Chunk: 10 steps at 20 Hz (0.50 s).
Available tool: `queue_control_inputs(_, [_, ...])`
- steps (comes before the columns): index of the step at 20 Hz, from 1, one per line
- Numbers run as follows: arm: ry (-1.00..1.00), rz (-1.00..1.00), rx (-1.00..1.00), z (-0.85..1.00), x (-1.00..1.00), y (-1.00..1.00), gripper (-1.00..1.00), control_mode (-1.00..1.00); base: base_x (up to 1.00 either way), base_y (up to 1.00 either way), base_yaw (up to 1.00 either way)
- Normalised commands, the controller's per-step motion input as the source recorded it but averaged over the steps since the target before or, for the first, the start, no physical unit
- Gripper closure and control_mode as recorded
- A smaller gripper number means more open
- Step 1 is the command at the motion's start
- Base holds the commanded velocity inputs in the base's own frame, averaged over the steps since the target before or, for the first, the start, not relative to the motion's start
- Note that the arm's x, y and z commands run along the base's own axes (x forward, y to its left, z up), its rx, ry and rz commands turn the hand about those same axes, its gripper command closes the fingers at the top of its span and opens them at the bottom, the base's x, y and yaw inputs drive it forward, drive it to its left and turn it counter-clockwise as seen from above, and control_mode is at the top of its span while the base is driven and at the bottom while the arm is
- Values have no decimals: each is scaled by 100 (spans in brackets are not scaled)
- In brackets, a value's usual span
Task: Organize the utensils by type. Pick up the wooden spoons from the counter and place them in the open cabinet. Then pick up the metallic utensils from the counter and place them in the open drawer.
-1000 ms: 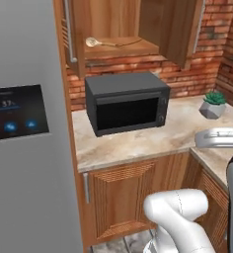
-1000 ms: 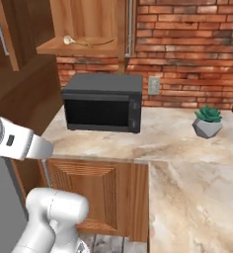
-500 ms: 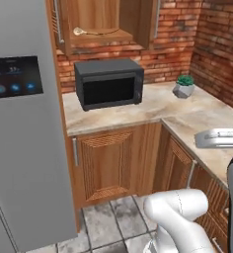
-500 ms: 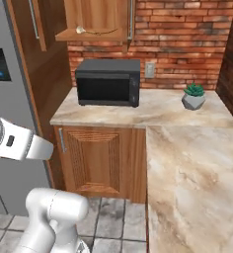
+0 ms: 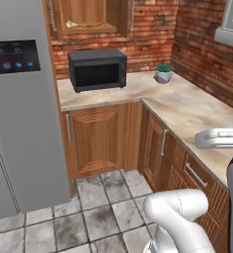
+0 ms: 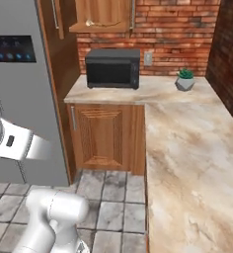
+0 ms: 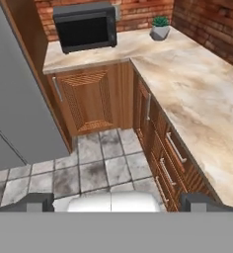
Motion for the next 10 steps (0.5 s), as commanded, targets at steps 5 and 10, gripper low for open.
queue_control_inputs(5, [0, 0, 0, 0, 0, 0, -100, 100, -100, 23, 0])
queue_control_inputs(10, [0, 0, 0, 0, 0, 0, -100, 100, -100, 63, 0])
